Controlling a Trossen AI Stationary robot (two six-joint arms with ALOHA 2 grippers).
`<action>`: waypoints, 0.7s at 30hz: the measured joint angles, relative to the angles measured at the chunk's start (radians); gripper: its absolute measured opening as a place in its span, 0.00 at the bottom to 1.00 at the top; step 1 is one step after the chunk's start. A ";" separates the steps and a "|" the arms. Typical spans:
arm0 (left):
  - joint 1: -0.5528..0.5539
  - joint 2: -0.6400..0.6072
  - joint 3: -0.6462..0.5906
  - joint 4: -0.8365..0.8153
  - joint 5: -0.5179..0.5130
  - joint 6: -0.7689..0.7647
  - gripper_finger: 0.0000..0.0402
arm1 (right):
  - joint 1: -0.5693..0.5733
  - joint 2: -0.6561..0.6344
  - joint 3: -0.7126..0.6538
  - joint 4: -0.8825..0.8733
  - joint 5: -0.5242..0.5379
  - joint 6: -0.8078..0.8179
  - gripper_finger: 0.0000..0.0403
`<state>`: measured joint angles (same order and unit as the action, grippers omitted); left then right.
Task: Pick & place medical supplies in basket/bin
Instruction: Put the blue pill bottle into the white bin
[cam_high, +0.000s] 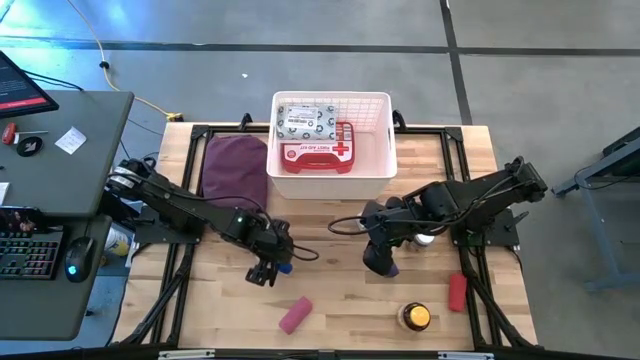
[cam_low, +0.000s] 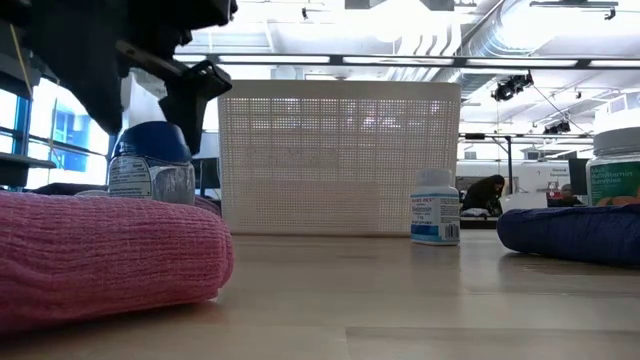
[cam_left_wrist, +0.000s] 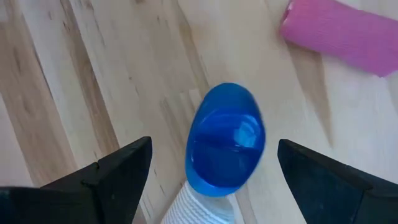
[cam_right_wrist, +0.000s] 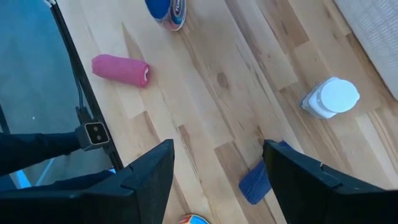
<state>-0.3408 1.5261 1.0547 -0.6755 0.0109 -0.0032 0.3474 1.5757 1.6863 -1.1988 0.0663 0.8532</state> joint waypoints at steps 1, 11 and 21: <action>0.000 0.006 -0.004 0.006 -0.009 0.000 0.95 | 0.000 0.000 0.000 0.000 0.005 0.000 0.59; 0.000 0.114 -0.008 0.035 -0.006 -0.025 0.95 | 0.000 0.000 0.000 0.005 0.013 0.002 0.59; 0.000 0.135 -0.006 0.029 0.027 -0.069 0.69 | 0.000 0.000 0.000 0.007 0.012 0.010 0.59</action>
<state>-0.3405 1.6615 1.0489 -0.6465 0.0381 -0.0723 0.3477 1.5757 1.6863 -1.1915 0.0784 0.8635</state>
